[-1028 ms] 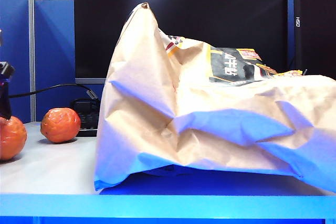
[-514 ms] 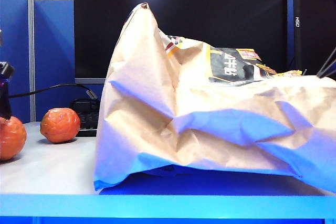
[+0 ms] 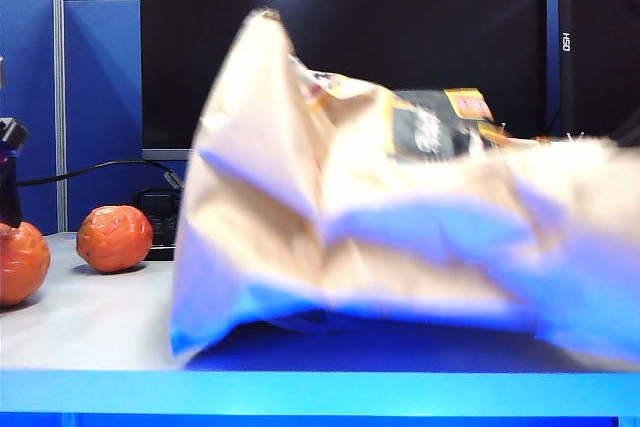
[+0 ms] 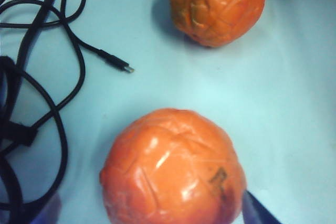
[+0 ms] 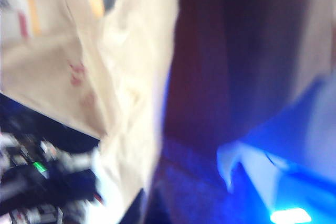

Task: Open the paper bag and put two oranges into the paper bag.

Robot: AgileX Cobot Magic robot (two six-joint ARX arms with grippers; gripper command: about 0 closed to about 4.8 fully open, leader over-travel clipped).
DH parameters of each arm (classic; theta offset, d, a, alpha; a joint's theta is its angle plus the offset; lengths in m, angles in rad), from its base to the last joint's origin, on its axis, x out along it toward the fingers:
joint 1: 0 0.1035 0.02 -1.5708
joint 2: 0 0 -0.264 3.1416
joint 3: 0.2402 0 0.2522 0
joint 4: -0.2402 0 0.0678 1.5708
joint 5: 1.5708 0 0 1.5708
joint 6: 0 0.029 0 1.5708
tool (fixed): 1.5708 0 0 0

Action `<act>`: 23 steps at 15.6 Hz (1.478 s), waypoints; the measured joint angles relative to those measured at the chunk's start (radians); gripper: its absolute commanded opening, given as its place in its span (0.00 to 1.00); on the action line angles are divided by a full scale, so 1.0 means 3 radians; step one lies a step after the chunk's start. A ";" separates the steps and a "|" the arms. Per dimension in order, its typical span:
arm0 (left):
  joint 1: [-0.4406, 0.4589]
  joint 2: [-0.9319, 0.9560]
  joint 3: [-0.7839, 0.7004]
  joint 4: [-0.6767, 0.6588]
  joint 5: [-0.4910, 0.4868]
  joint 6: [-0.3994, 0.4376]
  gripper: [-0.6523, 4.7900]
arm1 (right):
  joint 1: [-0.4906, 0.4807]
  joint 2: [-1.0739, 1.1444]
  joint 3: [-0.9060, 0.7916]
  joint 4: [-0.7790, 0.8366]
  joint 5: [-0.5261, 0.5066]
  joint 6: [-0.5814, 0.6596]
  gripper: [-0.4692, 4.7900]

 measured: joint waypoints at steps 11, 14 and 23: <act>-0.0001 -0.0003 0.0000 -0.0005 0.0000 0.0000 1.00 | 0.0577 0.0580 0.3384 -0.2873 0.2677 -0.1260 0.08; -0.0001 -0.0008 0.0000 -0.0079 0.0001 0.0000 1.00 | 0.0955 0.0815 0.3979 -0.3047 0.3183 -0.1301 0.08; -0.0001 -0.0041 0.0226 -0.0346 0.0011 -0.0013 1.00 | 0.2693 0.2021 0.4785 -0.3188 0.4934 -0.1436 0.08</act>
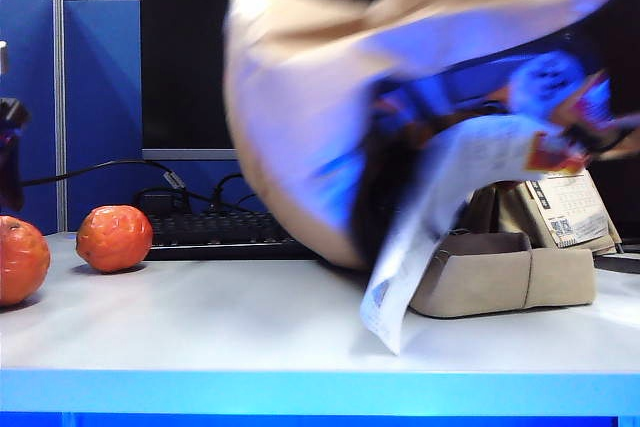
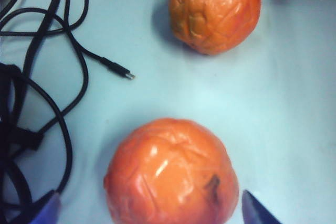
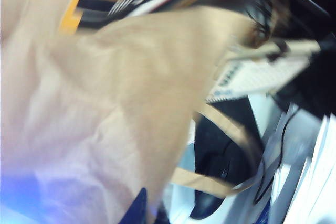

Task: Open the paper bag and put two oranges into the paper bag.

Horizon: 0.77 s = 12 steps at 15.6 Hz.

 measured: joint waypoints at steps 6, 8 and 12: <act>0.0000 0.0000 -0.0001 -0.0158 0.0153 -0.0001 1.00 | 0.0670 0.0928 0.0001 0.0000 0.0492 -0.0056 0.08; 0.0000 0.0000 -0.0001 -0.0186 0.0154 -0.0001 1.00 | 0.0842 0.1096 0.0001 0.0046 0.0505 -0.0062 0.08; 0.0001 0.0000 -0.0001 -0.0193 0.0151 -0.0001 1.00 | 0.1134 0.1100 0.0028 0.0593 0.0525 -0.0230 0.09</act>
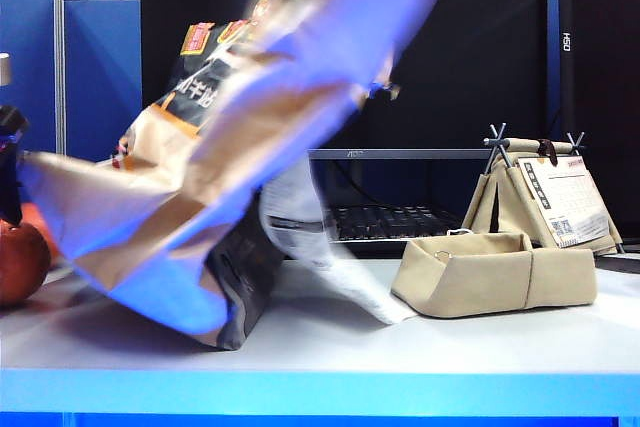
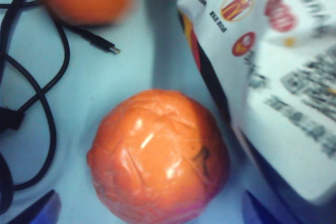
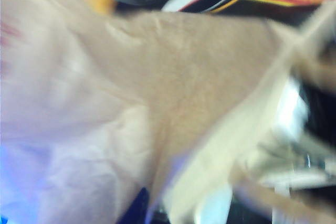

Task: Open the paper bag and put two oranges into the paper bag.

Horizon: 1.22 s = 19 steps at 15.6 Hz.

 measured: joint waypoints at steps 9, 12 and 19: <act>0.0001 0.0009 0.0000 0.0024 0.0072 -0.0065 1.00 | 0.0397 0.0027 0.0027 -0.0004 0.0155 -0.0318 0.48; 0.0001 0.0022 0.0000 0.0009 -0.0013 -0.0057 1.00 | 0.0607 0.0045 0.0027 0.0322 0.0090 -0.0399 0.48; 0.0001 0.0023 0.0000 0.0010 -0.0017 -0.0046 1.00 | 0.0807 0.0285 0.0023 0.0551 -0.0085 -0.0518 0.48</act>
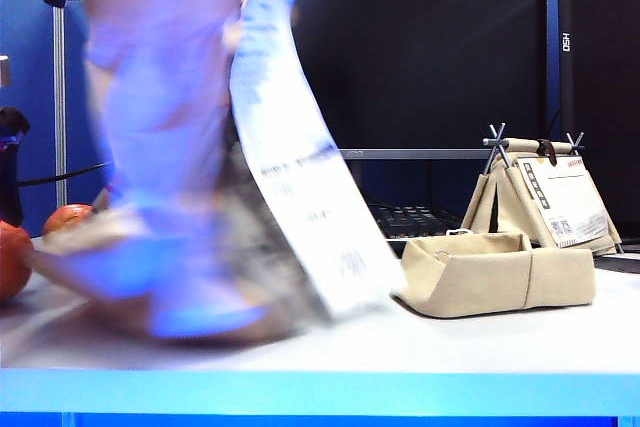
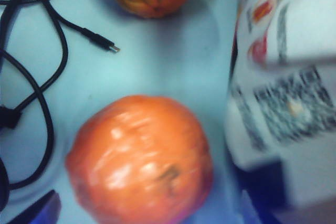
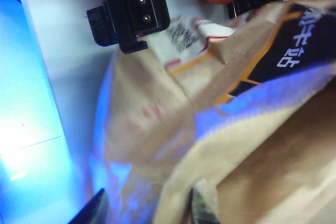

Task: Open the paper bag and put two oranges into the paper bag.

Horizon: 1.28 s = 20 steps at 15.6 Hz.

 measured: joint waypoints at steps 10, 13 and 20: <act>0.0000 0.0342 0.0000 0.0003 -0.0151 0.0008 1.00 | -0.0006 0.0003 0.0032 0.0008 0.0000 -0.0047 0.48; 0.0000 0.0671 0.0000 0.0291 -0.0159 0.0006 1.00 | -0.0008 0.0003 0.0032 -0.0006 0.0000 -0.0046 0.48; 0.0000 0.0730 0.0006 0.0601 -0.0140 -0.0055 0.11 | -0.0008 0.0003 0.0032 -0.0070 0.0000 -0.0027 0.47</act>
